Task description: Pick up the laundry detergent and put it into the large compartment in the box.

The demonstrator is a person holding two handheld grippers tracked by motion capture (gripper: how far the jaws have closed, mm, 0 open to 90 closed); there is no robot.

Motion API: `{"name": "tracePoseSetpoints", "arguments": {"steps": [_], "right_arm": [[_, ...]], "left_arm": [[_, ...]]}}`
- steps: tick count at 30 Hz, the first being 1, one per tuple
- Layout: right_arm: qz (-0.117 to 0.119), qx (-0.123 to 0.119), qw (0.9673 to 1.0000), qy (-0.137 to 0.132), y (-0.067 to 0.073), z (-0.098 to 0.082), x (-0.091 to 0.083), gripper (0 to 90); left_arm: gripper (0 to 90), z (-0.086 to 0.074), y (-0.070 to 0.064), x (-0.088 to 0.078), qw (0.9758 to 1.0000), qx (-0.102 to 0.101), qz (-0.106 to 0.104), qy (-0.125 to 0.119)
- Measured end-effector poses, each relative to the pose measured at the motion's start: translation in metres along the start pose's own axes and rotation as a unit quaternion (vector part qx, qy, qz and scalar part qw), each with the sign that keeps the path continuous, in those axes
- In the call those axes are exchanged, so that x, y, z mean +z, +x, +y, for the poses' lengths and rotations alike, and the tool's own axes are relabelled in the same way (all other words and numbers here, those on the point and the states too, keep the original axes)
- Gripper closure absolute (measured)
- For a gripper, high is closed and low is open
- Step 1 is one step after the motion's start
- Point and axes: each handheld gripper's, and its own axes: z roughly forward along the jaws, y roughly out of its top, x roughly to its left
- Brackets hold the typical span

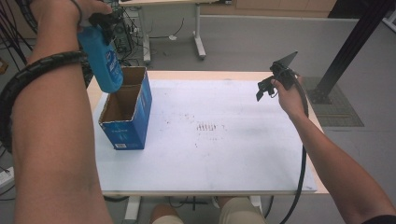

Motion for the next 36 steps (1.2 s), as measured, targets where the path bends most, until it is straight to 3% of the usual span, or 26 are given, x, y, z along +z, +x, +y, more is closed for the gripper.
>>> {"name": "tracePoseSetpoints", "arguments": {"steps": [15,21,36], "right_arm": [[0.0,-0.001,1.0,0.001,0.002,0.0,0.0,7.0],[-0.001,-0.003,1.0,0.0,0.003,0.0,0.001,7.0],[-0.004,-0.007,1.0,0.004,0.006,0.002,0.002,7.0]], "left_arm": [[37.8,-0.003,0.003,0.028,1.0,-0.007,0.002,0.003],[37.8,-0.003,0.008,0.043,0.9999,-0.013,-0.008,0.007],[37.8,-0.001,0.004,0.078,0.9997,-0.009,-0.011,0.022]]}}
